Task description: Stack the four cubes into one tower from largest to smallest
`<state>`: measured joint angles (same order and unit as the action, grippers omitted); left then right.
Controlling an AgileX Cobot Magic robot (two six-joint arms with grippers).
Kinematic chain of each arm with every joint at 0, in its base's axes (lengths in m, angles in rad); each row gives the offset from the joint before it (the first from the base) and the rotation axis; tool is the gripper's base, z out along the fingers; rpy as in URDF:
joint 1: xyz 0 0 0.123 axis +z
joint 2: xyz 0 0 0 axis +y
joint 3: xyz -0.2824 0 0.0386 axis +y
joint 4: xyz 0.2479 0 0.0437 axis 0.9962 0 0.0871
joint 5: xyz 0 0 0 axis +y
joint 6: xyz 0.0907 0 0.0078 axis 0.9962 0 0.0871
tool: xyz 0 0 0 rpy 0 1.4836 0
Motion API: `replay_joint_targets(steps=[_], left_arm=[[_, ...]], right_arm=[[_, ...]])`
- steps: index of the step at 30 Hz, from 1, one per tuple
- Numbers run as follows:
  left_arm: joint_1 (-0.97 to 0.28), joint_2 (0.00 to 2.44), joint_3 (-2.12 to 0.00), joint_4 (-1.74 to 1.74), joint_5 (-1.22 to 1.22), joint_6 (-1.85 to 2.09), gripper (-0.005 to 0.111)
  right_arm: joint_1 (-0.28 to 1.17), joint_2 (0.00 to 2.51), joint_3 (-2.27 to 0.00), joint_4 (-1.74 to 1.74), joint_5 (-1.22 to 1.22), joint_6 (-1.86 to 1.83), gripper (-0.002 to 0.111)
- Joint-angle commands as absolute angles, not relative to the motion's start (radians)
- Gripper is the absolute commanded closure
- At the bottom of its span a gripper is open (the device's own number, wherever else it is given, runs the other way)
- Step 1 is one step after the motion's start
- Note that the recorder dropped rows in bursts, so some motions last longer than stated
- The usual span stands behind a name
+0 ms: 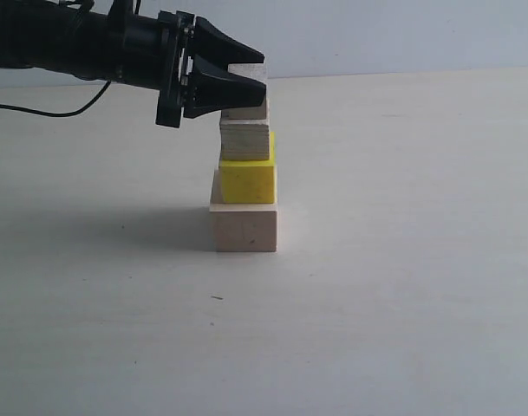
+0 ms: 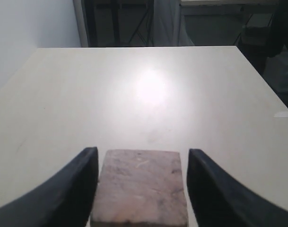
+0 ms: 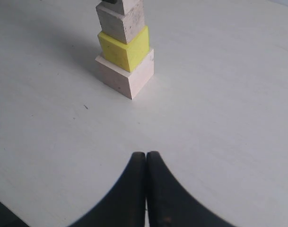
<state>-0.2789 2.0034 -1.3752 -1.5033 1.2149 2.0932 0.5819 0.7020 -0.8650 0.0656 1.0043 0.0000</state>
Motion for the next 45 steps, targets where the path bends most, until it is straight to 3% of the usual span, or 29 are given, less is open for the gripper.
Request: replay_joint_targets(steps=[1, 21, 24, 30, 31, 40, 45], left_arm=[[-0.279, 1.999, -1.383, -1.513, 1.221, 2.086, 0.043], [-0.263, 1.822, -1.383, -1.542, 1.221, 2.021, 0.044], [-0.227, 1.753, -1.383, -1.545, 1.221, 1.979, 0.054], [-0.134, 1.634, -1.383, -1.547, 1.221, 1.920, 0.103], [-0.117, 1.617, -1.383, -1.547, 1.221, 1.908, 0.106], [-0.059, 1.474, -1.365, -1.533, 1.207, 1.734, 0.107], [-0.060, 1.299, -1.290, -1.458, 0.889, 1.556, 0.107]], right_arm=[[0.581, 0.697, -0.861, 0.069, 0.999, 0.000, 0.108], [0.581, 0.697, -0.861, 0.069, 1.017, 0.000, 0.108], [0.581, 0.697, -0.861, 0.069, 1.006, 0.000, 0.108], [0.581, 0.697, -0.861, 0.069, 0.969, 0.000, 0.108], [0.581, 0.697, -0.861, 0.069, 0.962, 0.000, 0.108], [0.581, 0.697, -0.861, 0.069, 0.810, 0.000, 0.108], [0.581, 0.697, -0.861, 0.069, 0.697, 0.000, 0.108]])
